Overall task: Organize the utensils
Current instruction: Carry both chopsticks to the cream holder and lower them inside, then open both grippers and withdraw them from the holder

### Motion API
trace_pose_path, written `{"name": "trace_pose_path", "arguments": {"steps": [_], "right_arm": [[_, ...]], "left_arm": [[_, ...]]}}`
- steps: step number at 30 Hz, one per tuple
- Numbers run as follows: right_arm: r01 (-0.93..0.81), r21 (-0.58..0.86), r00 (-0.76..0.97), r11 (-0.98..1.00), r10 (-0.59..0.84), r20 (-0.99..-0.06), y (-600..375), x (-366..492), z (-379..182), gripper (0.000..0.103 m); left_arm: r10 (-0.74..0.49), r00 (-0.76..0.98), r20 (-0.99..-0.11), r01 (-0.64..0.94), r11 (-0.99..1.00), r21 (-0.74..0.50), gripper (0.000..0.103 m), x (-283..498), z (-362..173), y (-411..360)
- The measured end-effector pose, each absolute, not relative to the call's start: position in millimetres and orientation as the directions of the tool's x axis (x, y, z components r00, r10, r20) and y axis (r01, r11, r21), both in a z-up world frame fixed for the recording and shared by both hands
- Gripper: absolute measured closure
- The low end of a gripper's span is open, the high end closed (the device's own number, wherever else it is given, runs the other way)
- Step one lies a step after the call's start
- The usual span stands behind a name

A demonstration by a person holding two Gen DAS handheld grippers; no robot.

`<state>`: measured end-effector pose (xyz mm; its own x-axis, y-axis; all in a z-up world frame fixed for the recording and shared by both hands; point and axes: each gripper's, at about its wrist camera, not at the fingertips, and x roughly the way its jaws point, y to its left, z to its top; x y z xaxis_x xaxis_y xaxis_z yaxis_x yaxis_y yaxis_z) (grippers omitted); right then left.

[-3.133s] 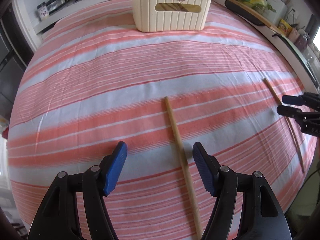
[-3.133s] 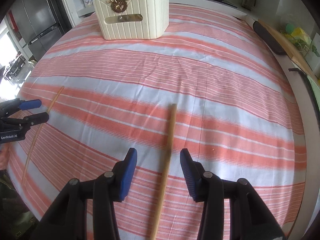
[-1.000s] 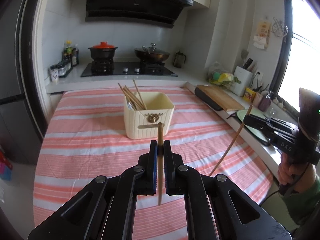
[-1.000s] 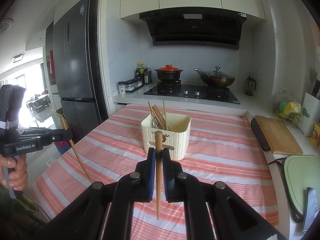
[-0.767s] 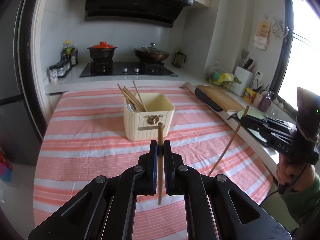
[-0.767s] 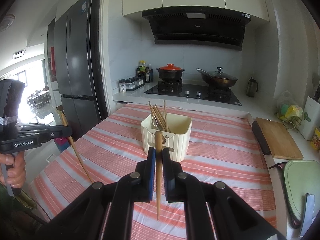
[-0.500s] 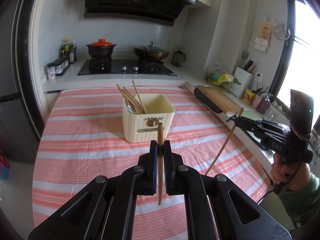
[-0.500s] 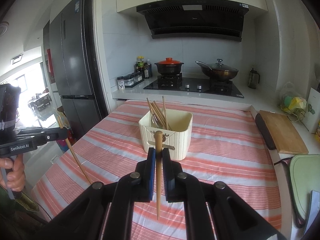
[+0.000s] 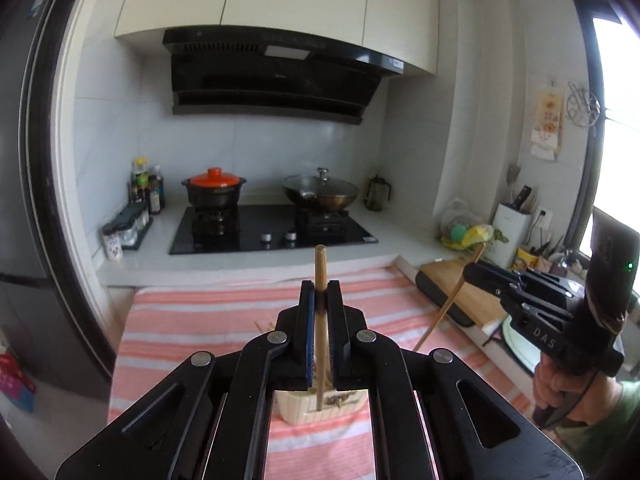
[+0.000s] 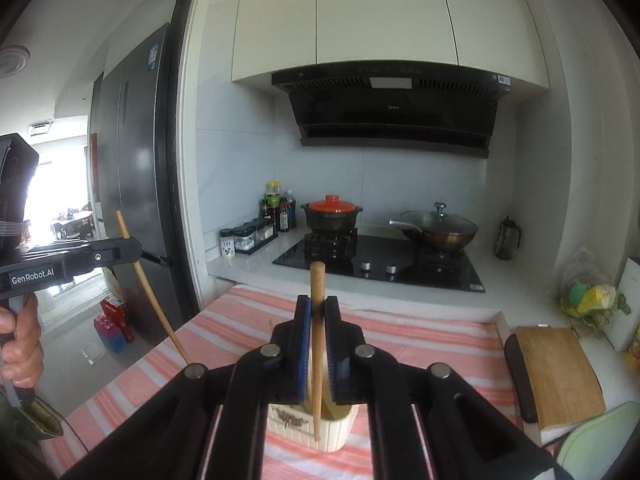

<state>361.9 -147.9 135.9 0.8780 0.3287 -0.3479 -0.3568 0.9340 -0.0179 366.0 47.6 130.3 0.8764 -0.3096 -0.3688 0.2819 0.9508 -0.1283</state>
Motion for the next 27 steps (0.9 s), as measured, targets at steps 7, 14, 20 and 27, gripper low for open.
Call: {"name": "trace_pose_path", "arguments": {"steps": [7, 14, 20, 27], "right_arm": [[-0.372, -0.045, 0.855, 0.927, 0.324, -0.405, -132.1, 445.0, 102.1, 0.096], [-0.378, 0.005, 0.729, 0.926, 0.301, -0.615, -122.5, 513.7, 17.3, 0.096], [-0.364, 0.068, 0.717, 0.929, 0.326, -0.616, -116.6, 529.3, 6.0, 0.071], [-0.329, 0.061, 0.86, 0.942, 0.326, -0.392, -140.0, 458.3, 103.1, 0.043]], "left_arm": [[-0.297, 0.83, -0.471, 0.236, 0.954, -0.186, 0.099, 458.0, 82.9, 38.6], [-0.29, 0.724, -0.626, 0.193, 0.956, -0.219, 0.099, 521.0, 2.9, 31.6], [-0.223, 0.74, -0.634, 0.158, 0.975, -0.158, 0.04, 520.2, -2.5, 33.0], [-0.145, 0.899, -0.414, 0.141, 0.989, -0.042, 0.003, 422.5, 76.0, 53.6]]}}
